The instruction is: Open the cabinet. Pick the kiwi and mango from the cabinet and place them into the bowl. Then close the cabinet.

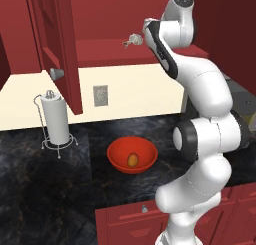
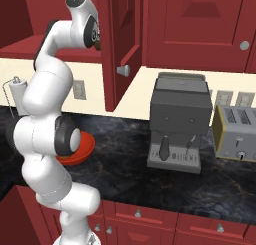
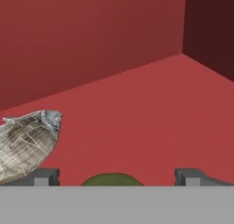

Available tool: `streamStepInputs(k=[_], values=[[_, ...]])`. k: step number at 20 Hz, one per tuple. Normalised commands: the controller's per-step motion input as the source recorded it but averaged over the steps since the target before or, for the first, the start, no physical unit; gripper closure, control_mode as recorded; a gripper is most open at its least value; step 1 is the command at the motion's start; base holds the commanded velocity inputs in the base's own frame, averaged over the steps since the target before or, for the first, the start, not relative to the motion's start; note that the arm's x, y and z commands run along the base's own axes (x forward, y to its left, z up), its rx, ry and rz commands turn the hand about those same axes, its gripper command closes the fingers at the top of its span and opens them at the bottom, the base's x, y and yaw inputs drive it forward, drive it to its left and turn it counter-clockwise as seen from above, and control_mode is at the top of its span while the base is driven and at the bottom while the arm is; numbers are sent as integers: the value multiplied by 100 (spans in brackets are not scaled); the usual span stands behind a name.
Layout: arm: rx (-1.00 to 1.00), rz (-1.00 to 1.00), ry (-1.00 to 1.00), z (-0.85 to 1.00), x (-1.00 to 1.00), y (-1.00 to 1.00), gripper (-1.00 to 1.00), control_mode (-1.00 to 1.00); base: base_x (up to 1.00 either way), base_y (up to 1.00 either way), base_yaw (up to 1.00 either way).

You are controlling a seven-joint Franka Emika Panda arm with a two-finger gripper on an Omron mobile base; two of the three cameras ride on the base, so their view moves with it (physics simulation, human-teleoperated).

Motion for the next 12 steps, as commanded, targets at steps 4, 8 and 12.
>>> streamStepInputs(k=[4, 8, 12], values=[[3, 0, 0, -12, 0, 0, -100, -100, 0, 0, 0], [4, 0, 0, -19, 0, 0, -100, -100, 0, 0, 0], [4, 0, 0, -22, 0, 0, -100, -100, 0, 0, 0]])
